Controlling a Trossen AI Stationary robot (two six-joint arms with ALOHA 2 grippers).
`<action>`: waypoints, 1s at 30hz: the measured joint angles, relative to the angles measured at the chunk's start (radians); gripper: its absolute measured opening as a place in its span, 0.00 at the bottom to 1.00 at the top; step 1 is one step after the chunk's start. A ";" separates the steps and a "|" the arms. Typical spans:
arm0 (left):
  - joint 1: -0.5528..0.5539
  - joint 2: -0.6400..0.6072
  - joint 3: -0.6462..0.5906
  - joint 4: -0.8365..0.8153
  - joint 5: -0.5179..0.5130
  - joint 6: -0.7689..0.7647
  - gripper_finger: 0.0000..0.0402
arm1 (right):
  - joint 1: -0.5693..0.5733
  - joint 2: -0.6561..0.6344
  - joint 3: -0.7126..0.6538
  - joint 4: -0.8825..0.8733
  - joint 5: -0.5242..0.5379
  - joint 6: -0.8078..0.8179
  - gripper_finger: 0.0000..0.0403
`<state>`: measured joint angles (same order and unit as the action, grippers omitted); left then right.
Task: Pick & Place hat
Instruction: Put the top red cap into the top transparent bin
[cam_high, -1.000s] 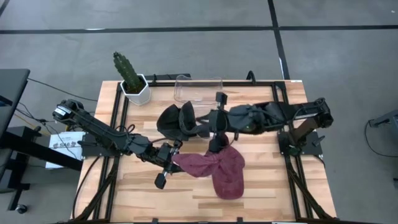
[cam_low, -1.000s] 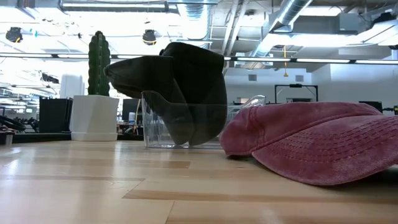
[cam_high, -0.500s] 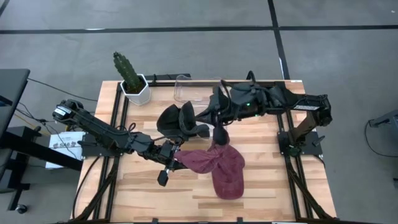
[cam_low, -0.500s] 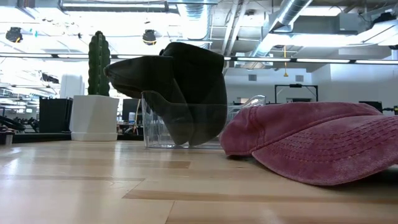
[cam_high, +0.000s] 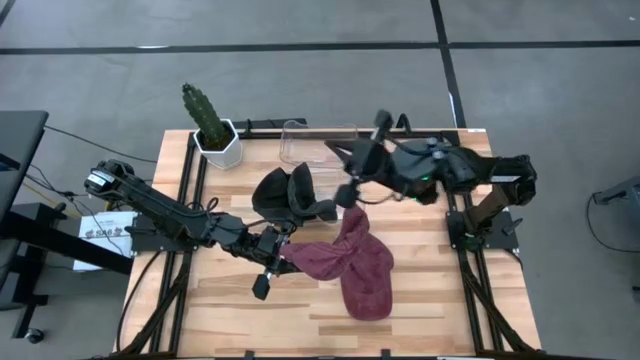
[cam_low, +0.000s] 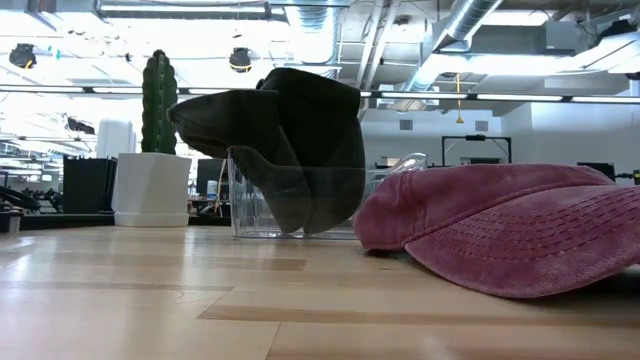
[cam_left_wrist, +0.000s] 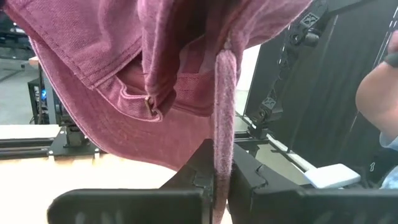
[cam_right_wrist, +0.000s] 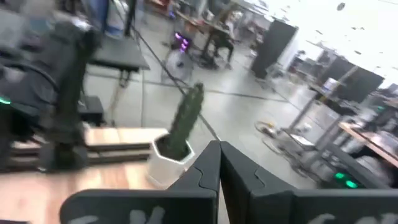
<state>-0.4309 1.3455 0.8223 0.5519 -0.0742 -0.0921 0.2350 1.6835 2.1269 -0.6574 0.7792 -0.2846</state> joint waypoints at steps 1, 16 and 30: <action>0.000 0.000 0.000 0.008 0.000 0.004 0.04 | -0.004 0.007 -0.003 -0.007 0.007 -0.002 0.00; 0.001 0.000 0.000 0.076 -0.064 0.029 0.04 | -0.006 0.148 -0.004 -0.189 -0.224 0.108 0.00; 0.084 0.000 0.001 -0.031 -0.082 0.008 0.04 | -0.046 0.119 0.077 -0.363 -0.544 0.311 0.00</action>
<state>-0.3468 1.3453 0.8230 0.5213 -0.1561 -0.0846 0.1893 1.8022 2.2036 -1.0203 0.2348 0.0262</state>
